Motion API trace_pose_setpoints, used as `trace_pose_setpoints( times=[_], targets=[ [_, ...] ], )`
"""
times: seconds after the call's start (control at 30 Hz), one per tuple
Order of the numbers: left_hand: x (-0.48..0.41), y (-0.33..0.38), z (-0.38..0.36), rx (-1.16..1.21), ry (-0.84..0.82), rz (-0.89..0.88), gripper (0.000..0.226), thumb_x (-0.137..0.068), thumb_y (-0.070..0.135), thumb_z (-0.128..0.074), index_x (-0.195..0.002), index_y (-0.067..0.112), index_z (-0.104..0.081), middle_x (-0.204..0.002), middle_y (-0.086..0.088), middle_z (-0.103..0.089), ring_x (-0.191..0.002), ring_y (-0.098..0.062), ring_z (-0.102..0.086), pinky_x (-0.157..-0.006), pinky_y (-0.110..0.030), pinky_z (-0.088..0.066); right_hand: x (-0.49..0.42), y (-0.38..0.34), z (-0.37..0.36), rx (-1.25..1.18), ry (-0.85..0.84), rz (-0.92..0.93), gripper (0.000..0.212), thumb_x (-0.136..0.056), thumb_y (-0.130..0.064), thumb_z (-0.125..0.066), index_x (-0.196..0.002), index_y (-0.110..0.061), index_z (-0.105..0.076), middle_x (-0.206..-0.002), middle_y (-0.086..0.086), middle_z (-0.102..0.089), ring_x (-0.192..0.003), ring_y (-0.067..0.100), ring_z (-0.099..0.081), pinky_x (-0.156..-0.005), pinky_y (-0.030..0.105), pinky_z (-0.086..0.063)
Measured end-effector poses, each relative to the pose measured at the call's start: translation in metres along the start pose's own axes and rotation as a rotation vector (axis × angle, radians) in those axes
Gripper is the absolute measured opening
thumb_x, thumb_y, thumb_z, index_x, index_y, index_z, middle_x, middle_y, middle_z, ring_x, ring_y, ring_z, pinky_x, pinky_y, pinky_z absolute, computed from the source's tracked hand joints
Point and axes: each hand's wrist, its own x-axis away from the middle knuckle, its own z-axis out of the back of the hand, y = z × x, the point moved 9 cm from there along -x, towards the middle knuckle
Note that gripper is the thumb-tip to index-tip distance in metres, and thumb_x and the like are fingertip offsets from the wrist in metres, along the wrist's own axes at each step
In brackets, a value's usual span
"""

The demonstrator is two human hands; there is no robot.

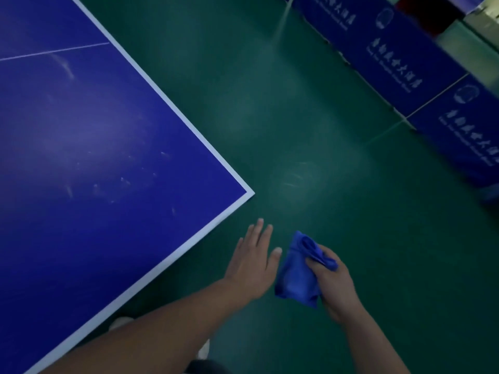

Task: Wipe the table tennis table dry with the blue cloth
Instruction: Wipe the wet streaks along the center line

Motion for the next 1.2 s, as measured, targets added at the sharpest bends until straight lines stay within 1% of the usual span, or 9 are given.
trace_pose_setpoints(
  times=[0.17, 0.27, 0.33, 0.47, 0.6, 0.8, 0.93, 1.1, 1.2],
  targets=[
    [0.006, 0.068, -0.039, 0.063, 0.065, -0.323, 0.068, -0.104, 0.052, -0.016, -0.160, 0.016, -0.004, -0.168, -0.003, 0.007, -0.154, -0.016, 0.007, -0.125, -0.039, 0.003, -0.001, 0.016, 0.020, -0.110, 0.002, -0.019, 0.036, -0.091, 0.012, -0.043, -0.106, -0.008, -0.068, -0.099, 0.010, -0.075, -0.087, 0.019, -0.070, -0.078, 0.033, -0.057],
    [0.003, 0.000, -0.098, -0.214, -0.324, 0.105, 0.066, -0.104, 0.056, -0.013, -0.161, 0.022, -0.002, -0.167, 0.006, 0.007, -0.155, -0.021, 0.004, -0.124, -0.052, 0.002, -0.009, 0.027, 0.060, -0.196, 0.162, -0.058, 0.029, -0.092, 0.009, -0.047, -0.099, -0.010, -0.068, -0.095, 0.017, -0.072, -0.079, 0.023, -0.067, -0.072, 0.037, -0.058],
    [-0.006, 0.000, -0.088, -0.112, -0.164, 0.186, 0.068, -0.104, 0.055, -0.013, -0.161, 0.020, 0.000, -0.168, 0.003, 0.011, -0.155, -0.020, 0.007, -0.124, -0.051, 0.000, -0.015, 0.031, 0.085, -0.152, 0.203, -0.044, 0.029, -0.092, 0.006, -0.049, -0.097, -0.014, -0.070, -0.098, 0.019, -0.072, -0.084, 0.029, -0.066, -0.077, 0.051, -0.057],
    [-0.001, 0.093, -0.053, 0.152, 0.238, -0.225, 0.071, -0.100, 0.052, -0.014, -0.160, 0.015, -0.003, -0.168, -0.005, 0.007, -0.154, -0.014, 0.009, -0.124, -0.036, 0.006, -0.018, 0.042, 0.081, -0.145, 0.093, -0.057, 0.027, -0.092, 0.007, -0.047, -0.105, -0.006, -0.067, -0.105, 0.021, -0.072, -0.089, 0.028, -0.066, -0.081, 0.040, -0.054],
    [0.009, 0.016, -0.113, -0.210, -0.294, 0.029, 0.070, -0.102, 0.059, -0.010, -0.161, 0.022, -0.005, -0.168, 0.003, 0.003, -0.155, -0.018, 0.003, -0.124, -0.048, 0.003, -0.028, 0.029, 0.067, -0.476, -0.036, -0.121, 0.030, -0.095, 0.007, -0.042, -0.099, -0.009, -0.066, -0.086, 0.005, -0.075, -0.070, 0.014, -0.069, -0.061, 0.024, -0.058],
    [0.012, 0.044, -0.033, 0.055, 0.263, -0.084, 0.078, -0.098, 0.060, -0.006, -0.160, 0.014, -0.002, -0.167, 0.001, 0.010, -0.154, -0.012, 0.009, -0.123, -0.032, 0.009, -0.036, 0.032, 0.027, -0.205, -0.109, -0.120, 0.026, -0.091, 0.005, -0.048, -0.114, 0.007, -0.060, -0.093, 0.019, -0.066, -0.080, 0.027, -0.062, -0.058, 0.026, -0.054],
    [0.029, -0.034, -0.083, -0.134, -0.323, 0.188, 0.075, -0.099, 0.067, -0.010, -0.159, 0.023, -0.020, -0.168, -0.003, -0.012, -0.153, -0.024, -0.016, -0.122, -0.051, -0.007, -0.031, 0.016, -0.018, -0.330, -0.168, -0.165, 0.031, -0.092, 0.010, -0.040, -0.102, -0.008, -0.064, -0.082, 0.005, -0.072, -0.063, 0.017, -0.067, -0.053, 0.024, -0.055],
    [0.044, -0.062, 0.006, 0.143, 0.425, 0.148, 0.071, -0.102, 0.050, -0.019, -0.160, 0.015, 0.004, -0.167, 0.002, 0.016, -0.153, -0.010, 0.010, -0.123, -0.037, 0.003, -0.033, 0.004, -0.058, -0.043, -0.128, -0.007, 0.021, -0.087, 0.003, -0.051, -0.094, -0.012, -0.063, -0.080, 0.007, -0.068, -0.071, 0.022, -0.062, -0.062, 0.026, -0.049],
    [0.040, -0.071, -0.015, 0.019, 0.004, 0.087, 0.072, -0.101, 0.063, -0.015, -0.161, 0.023, -0.008, -0.168, -0.005, -0.013, -0.154, -0.016, -0.009, -0.124, -0.041, 0.000, -0.013, 0.025, -0.117, -0.037, -0.274, -0.137, 0.021, -0.091, 0.002, -0.053, -0.103, -0.011, -0.063, -0.089, 0.009, -0.072, -0.082, 0.022, -0.068, -0.071, 0.032, -0.055]
  ],
)
